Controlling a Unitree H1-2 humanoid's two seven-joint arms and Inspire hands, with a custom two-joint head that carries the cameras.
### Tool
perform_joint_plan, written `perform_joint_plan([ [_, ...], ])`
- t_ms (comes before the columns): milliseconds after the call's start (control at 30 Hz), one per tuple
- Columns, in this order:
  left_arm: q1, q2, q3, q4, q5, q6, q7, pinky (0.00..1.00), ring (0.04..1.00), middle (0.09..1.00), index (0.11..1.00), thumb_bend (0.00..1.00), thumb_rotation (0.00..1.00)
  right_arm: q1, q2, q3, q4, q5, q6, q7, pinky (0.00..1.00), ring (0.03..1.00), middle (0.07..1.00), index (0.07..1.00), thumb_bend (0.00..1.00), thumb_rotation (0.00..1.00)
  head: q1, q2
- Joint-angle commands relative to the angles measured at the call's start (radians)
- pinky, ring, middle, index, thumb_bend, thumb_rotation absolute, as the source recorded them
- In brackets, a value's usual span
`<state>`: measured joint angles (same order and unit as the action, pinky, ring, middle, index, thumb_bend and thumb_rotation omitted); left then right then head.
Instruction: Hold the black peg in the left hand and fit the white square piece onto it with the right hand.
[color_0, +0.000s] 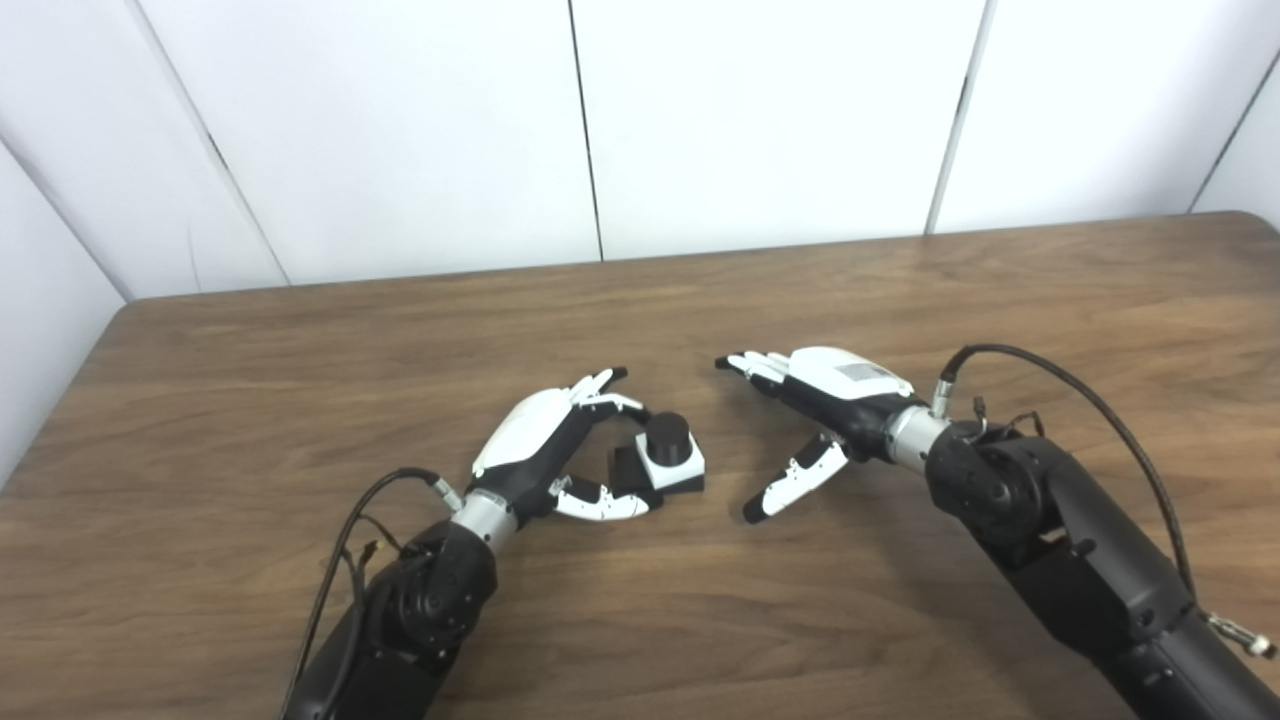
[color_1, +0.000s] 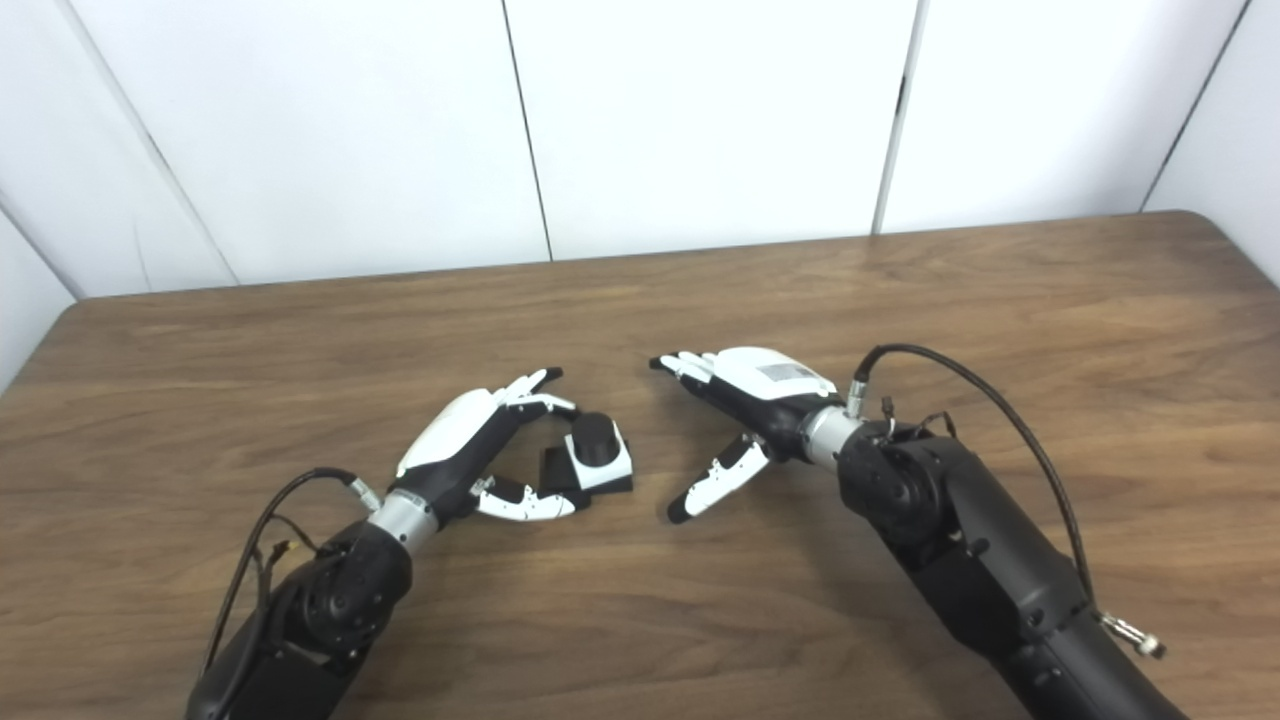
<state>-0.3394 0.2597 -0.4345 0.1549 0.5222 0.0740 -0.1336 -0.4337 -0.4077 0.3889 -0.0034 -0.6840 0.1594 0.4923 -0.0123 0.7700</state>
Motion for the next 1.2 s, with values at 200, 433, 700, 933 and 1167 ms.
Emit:
perform_joint_plan([
  [200,0.042,0.009,0.012,0.019,0.031,0.062,-0.040,0.96,1.000,1.000,0.950,1.00,0.28,0.006,-0.008,-0.011,-0.020,0.008,0.009,-0.001,0.93,0.999,1.000,1.000,1.00,0.49,0.001,0.002],
  [433,0.093,0.004,0.074,-0.021,0.011,0.036,-0.006,0.96,1.000,1.000,0.959,1.00,0.30,0.048,0.013,-0.050,-0.033,0.044,0.005,-0.050,0.94,0.988,1.000,1.000,1.00,0.48,0.002,0.004],
  [700,0.165,0.015,0.142,-0.089,-0.011,0.032,-0.003,0.91,1.000,1.000,0.916,0.99,0.25,0.093,0.016,-0.105,-0.058,0.112,-0.012,-0.106,0.94,0.977,0.999,1.000,1.00,0.50,0.005,0.002],
  [933,0.232,-0.024,0.227,-0.164,-0.120,-0.003,0.028,0.81,0.940,0.950,0.850,0.75,0.33,0.166,0.074,-0.184,-0.082,0.185,-0.066,-0.230,0.72,0.864,0.921,0.884,0.75,0.45,0.003,0.002],
  [1167,0.275,-0.106,0.296,-0.158,-0.170,-0.118,0.150,0.69,0.799,0.828,0.769,0.56,0.29,0.235,0.190,-0.239,-0.081,0.221,-0.129,-0.407,0.64,0.746,0.799,0.768,0.62,0.32,0.003,0.001],
])
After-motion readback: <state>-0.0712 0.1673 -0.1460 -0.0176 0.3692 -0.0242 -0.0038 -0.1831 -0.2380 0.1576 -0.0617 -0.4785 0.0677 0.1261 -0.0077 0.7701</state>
